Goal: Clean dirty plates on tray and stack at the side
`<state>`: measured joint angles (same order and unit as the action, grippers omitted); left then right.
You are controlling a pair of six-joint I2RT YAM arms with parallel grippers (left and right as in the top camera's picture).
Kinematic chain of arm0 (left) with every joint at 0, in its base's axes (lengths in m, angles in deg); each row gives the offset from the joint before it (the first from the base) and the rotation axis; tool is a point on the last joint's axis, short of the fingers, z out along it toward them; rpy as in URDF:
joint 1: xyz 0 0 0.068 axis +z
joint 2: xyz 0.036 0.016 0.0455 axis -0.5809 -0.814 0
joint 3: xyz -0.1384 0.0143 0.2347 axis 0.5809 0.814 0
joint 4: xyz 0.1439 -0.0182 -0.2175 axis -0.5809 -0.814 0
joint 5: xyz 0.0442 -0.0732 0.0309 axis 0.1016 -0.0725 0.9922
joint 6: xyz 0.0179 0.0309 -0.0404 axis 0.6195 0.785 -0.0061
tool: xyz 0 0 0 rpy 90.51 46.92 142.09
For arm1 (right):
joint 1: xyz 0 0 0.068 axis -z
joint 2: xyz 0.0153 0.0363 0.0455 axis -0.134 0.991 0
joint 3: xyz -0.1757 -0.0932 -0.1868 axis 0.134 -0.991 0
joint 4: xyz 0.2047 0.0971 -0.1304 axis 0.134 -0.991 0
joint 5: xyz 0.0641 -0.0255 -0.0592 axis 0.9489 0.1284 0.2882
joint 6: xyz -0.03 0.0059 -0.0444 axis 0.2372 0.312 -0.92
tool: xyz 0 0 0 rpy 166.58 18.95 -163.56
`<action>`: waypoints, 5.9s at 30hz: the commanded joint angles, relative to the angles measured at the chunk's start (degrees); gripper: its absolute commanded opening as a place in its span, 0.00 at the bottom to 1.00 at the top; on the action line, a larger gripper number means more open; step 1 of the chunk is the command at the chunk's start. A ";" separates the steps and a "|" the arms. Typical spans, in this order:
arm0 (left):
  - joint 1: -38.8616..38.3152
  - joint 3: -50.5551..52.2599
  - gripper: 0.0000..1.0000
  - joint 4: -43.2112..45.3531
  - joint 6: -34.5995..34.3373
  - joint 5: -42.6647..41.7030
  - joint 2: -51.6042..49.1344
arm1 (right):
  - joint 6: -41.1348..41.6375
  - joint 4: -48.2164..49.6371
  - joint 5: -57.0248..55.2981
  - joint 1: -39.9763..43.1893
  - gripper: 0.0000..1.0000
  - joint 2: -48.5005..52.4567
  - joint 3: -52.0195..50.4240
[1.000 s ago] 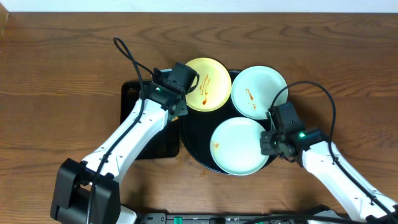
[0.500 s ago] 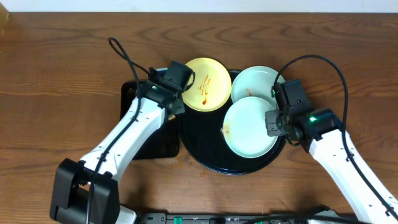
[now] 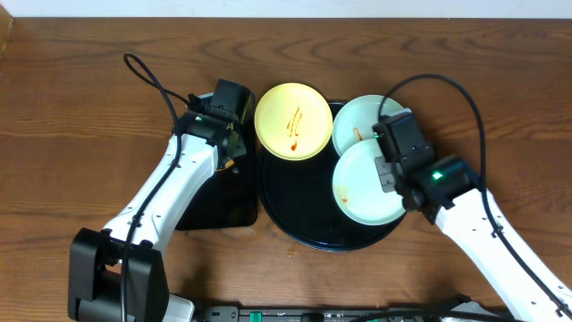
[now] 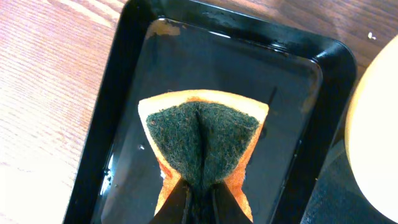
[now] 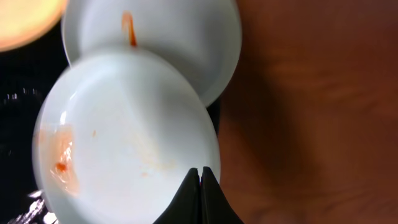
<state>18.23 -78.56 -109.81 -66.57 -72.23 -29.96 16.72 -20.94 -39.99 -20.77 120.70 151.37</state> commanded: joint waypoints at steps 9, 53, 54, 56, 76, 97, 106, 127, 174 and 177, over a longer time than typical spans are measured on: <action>0.61 -0.42 0.08 0.22 -0.46 0.50 0.20 | -5.53 2.82 -20.96 -11.34 0.01 -0.70 4.24; 0.61 -0.42 0.08 -0.07 -0.48 0.50 0.20 | -15.04 4.37 40.85 27.04 0.54 20.68 -1.31; 0.61 -0.42 0.08 -0.07 -0.48 0.50 0.20 | -15.02 4.33 40.89 27.04 0.52 21.22 -1.31; 0.61 -0.42 0.08 -0.07 -0.48 0.50 0.20 | -15.02 4.33 40.92 26.99 0.43 22.38 -1.31; 0.61 -0.42 0.08 -0.07 -0.48 0.50 0.20 | -15.13 3.23 41.11 26.88 0.01 20.50 -0.90; 0.61 -0.42 0.08 -0.04 -0.48 0.50 0.20 | -13.68 4.28 3.52 6.64 0.01 3.21 -0.15; 0.61 -0.42 0.08 -0.04 -0.48 0.50 0.20 | -11.15 9.60 -14.64 -3.45 0.01 3.17 -0.15; 0.61 -0.42 0.08 -0.04 -0.48 0.50 0.20 | -10.08 13.77 -34.60 -13.57 0.01 3.13 -0.15; 7.34 -0.42 0.07 7.02 18.86 -13.53 -12.79 | 12.00 16.37 12.39 51.43 0.02 14.51 -0.31; 7.37 -0.42 0.07 7.10 19.58 -13.62 -14.03 | 12.00 16.81 12.59 51.43 0.10 14.56 -0.28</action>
<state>25.29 -78.56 -102.79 -49.28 -84.40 -42.04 27.72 -4.74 -27.75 30.14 135.39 150.21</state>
